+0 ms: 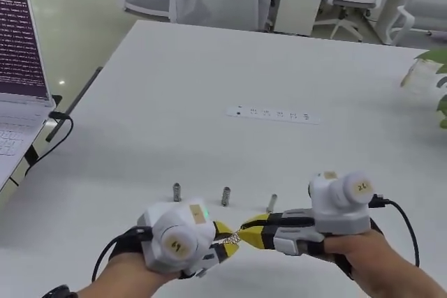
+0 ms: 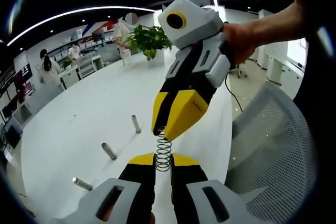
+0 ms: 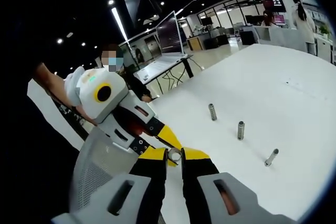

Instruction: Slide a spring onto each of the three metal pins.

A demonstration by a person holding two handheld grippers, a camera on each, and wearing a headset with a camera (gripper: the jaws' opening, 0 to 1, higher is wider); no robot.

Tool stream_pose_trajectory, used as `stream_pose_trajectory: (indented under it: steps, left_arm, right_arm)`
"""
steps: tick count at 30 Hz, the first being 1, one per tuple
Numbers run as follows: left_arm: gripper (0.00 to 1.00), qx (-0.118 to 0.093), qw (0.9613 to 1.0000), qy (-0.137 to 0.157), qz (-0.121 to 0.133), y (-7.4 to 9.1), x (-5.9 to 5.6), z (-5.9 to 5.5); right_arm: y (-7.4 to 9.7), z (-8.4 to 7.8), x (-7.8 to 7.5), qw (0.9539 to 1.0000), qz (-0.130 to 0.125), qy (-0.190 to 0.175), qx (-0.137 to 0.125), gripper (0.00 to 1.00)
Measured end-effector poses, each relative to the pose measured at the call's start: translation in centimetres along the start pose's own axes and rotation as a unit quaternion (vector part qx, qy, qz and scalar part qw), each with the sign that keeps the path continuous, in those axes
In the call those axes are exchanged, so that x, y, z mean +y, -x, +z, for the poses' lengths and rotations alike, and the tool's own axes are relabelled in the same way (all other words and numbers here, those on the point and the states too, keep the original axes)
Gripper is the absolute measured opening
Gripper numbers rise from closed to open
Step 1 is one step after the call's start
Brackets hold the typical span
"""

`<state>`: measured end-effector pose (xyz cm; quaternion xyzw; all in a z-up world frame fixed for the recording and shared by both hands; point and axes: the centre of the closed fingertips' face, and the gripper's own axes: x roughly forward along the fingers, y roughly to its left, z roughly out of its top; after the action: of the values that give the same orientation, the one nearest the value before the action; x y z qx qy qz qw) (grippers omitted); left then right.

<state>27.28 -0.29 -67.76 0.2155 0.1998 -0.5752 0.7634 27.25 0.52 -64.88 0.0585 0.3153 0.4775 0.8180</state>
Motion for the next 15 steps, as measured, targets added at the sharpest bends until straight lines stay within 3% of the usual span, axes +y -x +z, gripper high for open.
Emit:
stream_pose_trajectory:
  steps: [15]
  left_arm:
    - [0.03, -0.009, 0.9998, 0.014, -0.005, -0.94, -0.14, 0.68]
  right_arm:
    - [0.54, 0.29, -0.44, 0.9995, -0.009, 0.023, 0.018, 0.08]
